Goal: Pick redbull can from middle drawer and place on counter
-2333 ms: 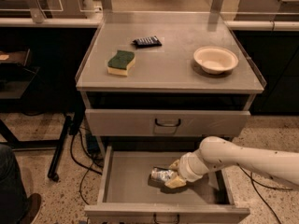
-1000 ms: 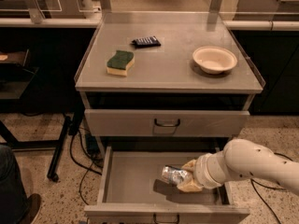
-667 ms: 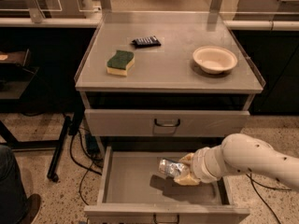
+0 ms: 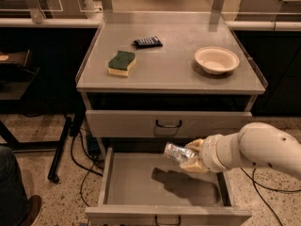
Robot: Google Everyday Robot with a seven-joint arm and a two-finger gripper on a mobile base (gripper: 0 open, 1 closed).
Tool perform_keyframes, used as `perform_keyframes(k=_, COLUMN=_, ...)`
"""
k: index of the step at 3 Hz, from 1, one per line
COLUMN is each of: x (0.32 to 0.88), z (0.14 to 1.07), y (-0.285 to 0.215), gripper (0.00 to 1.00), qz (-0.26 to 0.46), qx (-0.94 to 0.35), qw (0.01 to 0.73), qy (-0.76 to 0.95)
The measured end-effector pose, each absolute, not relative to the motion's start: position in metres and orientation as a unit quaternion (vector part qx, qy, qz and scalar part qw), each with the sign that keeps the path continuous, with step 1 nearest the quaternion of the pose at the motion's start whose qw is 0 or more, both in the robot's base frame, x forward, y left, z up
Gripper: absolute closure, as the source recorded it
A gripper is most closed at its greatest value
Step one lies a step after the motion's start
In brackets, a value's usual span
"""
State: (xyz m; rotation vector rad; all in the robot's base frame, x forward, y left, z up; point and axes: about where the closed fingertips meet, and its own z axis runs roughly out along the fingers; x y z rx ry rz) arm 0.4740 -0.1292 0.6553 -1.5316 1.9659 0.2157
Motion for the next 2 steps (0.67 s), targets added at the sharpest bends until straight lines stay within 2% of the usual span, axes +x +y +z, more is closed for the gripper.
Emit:
perform_keyframes(k=1, x=0.474, z=0.656, y=-0.129, gripper=1.00, qz=0.081, qx=-0.581, qw=0.315, qy=0.746)
perform_keyframes(k=2, x=0.494, z=0.699, y=-0.123, gripper=1.00, qz=0.056, qx=-0.581, qw=0.346, qy=0.734)
